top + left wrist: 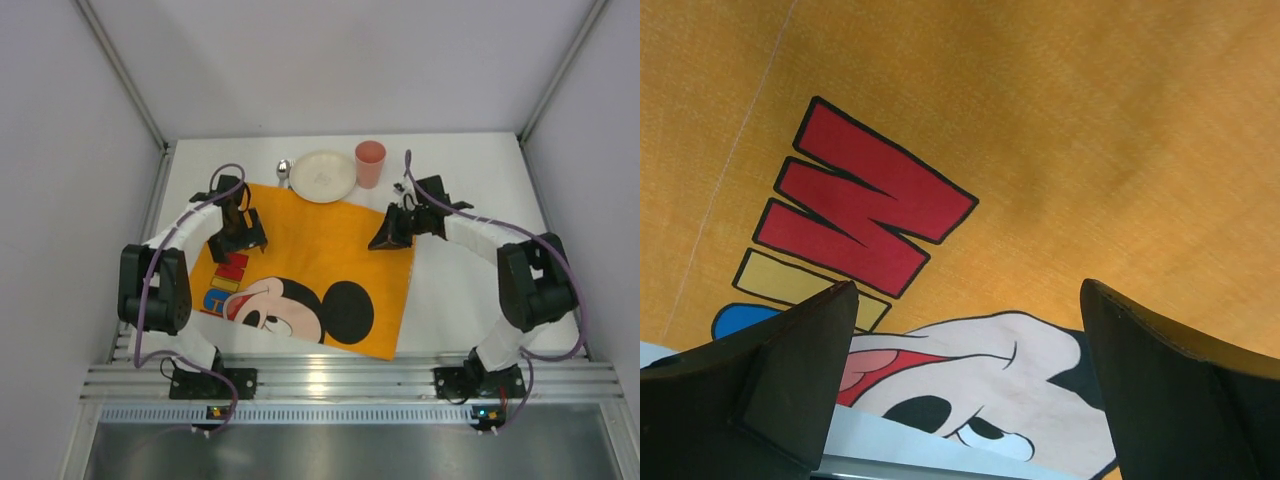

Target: Set the dinner table for one person

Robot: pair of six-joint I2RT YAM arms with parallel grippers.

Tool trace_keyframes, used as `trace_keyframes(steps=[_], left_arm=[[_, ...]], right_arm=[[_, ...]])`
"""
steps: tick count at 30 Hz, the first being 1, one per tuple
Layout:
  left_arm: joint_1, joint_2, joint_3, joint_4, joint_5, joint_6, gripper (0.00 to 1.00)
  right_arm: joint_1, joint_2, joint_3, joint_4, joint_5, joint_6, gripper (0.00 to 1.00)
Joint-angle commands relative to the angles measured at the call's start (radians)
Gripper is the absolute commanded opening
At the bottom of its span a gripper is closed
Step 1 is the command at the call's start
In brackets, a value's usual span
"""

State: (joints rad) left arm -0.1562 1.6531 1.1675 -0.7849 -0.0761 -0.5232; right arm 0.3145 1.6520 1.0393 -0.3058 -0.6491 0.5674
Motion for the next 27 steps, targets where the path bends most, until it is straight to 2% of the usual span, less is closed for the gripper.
trace_keyframes(steps=[1, 10, 16, 20, 27], left_arm=[[0.001, 0.03, -0.014, 0.039, -0.022, 0.016, 0.97], [0.0, 0.017, -0.147, 0.041, 0.065, -0.067, 0.94], [-0.043, -0.018, -0.276, 0.029, 0.076, -0.104, 0.93], [-0.104, -0.044, -0.342, 0.018, 0.143, -0.141, 0.92], [-0.259, -0.09, -0.362, -0.01, 0.212, -0.211, 0.93]], right_arm=[[0.035, 0.09, 0.033, -0.007, 0.008, -0.014, 0.0], [0.028, 0.225, 0.085, -0.177, 0.17, -0.147, 0.0], [-0.049, 0.276, 0.152, -0.308, 0.316, -0.216, 0.0], [-0.135, 0.308, 0.214, -0.409, 0.457, -0.239, 0.0], [-0.23, 0.318, 0.24, -0.437, 0.549, -0.236, 0.0]])
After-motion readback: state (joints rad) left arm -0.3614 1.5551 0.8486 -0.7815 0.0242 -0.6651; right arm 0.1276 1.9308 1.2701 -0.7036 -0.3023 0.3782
